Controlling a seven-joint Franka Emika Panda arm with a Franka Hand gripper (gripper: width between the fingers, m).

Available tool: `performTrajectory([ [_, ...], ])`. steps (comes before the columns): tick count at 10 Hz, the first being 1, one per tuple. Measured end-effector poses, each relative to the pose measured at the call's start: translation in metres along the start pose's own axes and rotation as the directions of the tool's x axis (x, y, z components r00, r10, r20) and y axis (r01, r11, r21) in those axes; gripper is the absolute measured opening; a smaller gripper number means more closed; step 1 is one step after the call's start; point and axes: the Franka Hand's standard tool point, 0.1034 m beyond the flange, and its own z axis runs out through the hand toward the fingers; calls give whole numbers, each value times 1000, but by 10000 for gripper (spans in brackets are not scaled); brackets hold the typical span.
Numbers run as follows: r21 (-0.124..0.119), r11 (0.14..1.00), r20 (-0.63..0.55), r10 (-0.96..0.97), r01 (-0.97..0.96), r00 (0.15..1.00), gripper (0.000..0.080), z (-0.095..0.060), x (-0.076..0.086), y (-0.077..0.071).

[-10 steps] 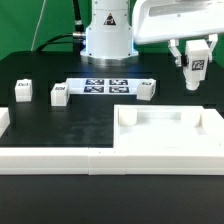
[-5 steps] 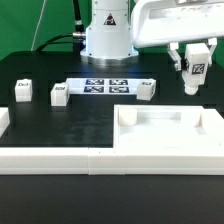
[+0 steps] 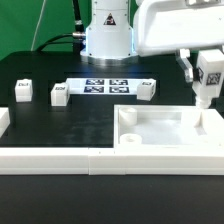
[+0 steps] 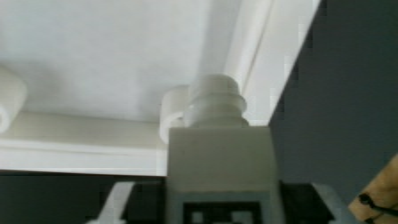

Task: Assemble one leg

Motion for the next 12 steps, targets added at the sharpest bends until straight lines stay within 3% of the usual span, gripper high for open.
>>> performTrajectory([
  [4, -5, 1000, -26, 0, 0, 1000, 288, 0, -1, 0],
  [6, -39, 999, -165, -29, 22, 986, 288, 7, 7, 10],
  [7, -31, 999, -140, -27, 23, 990, 288, 16, 8, 9],
  [9, -30, 999, -158, -30, 26, 987, 288, 22, 24, 8],
  [12, -29, 999, -165, -32, 27, 986, 288, 31, 32, 9],
])
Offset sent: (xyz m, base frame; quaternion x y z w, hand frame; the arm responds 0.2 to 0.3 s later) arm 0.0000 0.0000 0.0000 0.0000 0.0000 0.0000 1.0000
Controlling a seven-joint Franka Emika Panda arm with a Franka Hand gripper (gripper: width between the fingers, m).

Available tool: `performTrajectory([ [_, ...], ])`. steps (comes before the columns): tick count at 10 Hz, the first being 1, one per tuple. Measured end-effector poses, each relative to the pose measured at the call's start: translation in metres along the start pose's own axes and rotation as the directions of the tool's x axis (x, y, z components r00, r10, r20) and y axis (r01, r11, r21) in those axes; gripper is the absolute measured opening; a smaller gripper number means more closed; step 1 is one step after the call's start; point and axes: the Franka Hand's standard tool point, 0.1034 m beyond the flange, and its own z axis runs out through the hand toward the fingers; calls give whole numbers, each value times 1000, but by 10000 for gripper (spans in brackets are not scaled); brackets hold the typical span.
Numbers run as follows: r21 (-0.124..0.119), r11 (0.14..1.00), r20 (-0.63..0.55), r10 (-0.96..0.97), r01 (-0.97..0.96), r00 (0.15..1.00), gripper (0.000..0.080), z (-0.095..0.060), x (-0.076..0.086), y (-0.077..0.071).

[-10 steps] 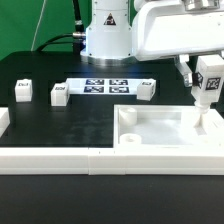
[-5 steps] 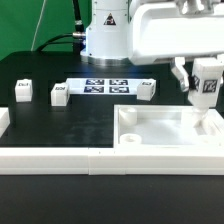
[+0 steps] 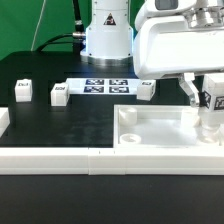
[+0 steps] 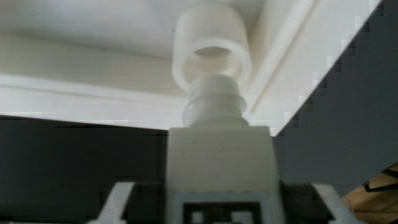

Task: Assemble one leg

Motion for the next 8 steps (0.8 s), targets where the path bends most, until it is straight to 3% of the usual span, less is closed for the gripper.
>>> performTrajectory([
  [4, -3, 1000, 11, 2, -2, 1000, 288, 13, -17, 0],
  [8, -12, 1000, -36, 0, 0, 999, 288, 16, -16, -1],
])
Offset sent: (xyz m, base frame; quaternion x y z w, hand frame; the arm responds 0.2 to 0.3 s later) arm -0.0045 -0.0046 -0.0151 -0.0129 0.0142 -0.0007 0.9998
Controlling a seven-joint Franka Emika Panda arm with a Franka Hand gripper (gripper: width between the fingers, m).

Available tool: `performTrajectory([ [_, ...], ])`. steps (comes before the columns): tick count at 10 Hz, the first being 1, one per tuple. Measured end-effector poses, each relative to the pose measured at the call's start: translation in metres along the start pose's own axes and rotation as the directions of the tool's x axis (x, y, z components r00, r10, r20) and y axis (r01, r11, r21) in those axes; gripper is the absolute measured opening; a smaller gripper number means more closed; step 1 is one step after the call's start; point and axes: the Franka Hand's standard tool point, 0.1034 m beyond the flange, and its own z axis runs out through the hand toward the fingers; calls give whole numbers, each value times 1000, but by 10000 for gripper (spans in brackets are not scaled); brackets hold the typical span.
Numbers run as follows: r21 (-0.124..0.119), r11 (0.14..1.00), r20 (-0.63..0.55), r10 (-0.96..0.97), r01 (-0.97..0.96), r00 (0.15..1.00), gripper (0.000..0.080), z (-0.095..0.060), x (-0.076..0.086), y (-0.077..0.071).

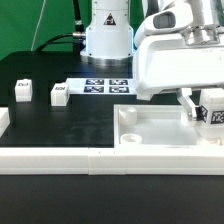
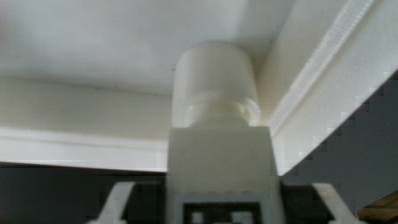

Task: Assemble one leg

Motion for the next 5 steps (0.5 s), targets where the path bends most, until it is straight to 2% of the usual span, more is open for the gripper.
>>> performTrajectory([
  [5, 3, 1000, 18, 1, -1, 1000, 289, 1, -2, 0],
])
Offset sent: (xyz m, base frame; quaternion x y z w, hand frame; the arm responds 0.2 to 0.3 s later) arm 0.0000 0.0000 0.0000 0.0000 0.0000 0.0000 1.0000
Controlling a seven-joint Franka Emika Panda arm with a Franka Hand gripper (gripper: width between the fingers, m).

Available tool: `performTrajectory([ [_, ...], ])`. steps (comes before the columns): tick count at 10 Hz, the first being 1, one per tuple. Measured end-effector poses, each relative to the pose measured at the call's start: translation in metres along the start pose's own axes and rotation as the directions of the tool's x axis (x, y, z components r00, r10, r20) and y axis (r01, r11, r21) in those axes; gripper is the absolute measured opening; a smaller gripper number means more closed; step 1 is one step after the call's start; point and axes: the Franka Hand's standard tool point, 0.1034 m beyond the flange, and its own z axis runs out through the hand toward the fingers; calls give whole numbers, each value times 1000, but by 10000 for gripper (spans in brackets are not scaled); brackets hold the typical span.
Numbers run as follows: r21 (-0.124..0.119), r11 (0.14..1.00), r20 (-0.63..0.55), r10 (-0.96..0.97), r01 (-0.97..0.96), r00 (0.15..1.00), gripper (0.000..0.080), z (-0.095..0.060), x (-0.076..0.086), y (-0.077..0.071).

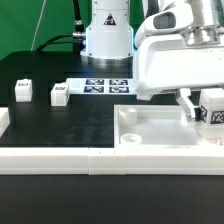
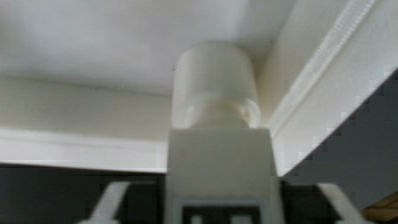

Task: Assemble one leg

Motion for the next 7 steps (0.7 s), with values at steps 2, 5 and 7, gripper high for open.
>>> performTrajectory([
  [2, 0, 1000, 0, 0, 0, 1000, 602, 0, 0, 0],
  [5, 0, 1000, 1, 0, 0, 1000, 647, 0, -1, 0],
  [7, 5, 1000, 15, 1, -1, 1000, 649, -6, 5, -1],
])
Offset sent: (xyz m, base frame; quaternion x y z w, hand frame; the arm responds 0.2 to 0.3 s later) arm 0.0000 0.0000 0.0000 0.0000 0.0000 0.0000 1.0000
